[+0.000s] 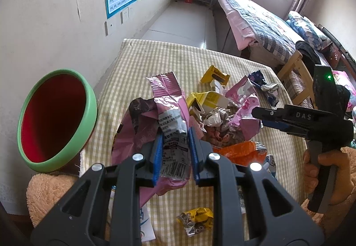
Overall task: Collect trash
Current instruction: 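Grasp the pink bag with the right gripper while the left holds its wrapper, then carry both pink items over the green bucket and open both grippers, then return the left gripper to the table and grasp the pink paper scrap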
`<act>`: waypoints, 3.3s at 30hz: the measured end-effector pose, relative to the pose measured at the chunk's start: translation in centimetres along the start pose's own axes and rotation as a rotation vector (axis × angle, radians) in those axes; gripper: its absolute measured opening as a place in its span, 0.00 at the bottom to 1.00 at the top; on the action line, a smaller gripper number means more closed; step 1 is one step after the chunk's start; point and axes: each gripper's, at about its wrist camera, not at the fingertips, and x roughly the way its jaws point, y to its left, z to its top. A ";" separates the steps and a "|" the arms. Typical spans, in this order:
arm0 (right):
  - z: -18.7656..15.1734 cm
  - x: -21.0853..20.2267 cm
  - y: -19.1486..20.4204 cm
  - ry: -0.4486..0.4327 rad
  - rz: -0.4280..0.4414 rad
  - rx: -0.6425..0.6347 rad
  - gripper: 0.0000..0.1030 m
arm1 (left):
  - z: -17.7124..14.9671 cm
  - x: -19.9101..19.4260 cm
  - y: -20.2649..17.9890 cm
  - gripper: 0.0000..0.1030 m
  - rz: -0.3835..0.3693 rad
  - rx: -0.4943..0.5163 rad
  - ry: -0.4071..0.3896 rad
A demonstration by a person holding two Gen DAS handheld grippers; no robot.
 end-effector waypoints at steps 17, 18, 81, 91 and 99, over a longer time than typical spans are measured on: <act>0.0 -1.8 2.6 -0.125 -0.017 -0.167 0.29 | 0.1 -1.1 1.4 0.21 -0.003 -0.029 -0.038; 0.1 -2.2 2.8 -0.139 -0.014 -0.174 0.29 | 0.2 -1.4 1.8 0.21 0.000 -0.037 -0.048; -1.7 -0.2 16.4 -0.108 -0.015 -0.442 0.44 | 0.7 -3.7 16.1 0.44 0.119 -0.219 -0.100; -1.2 -1.5 5.2 -0.140 -0.114 -0.229 0.45 | 0.8 0.8 4.4 0.44 -0.060 -0.008 0.028; -1.1 -2.4 2.7 -0.132 -0.053 -0.154 0.45 | 0.8 7.7 -0.5 0.44 -0.101 0.084 0.194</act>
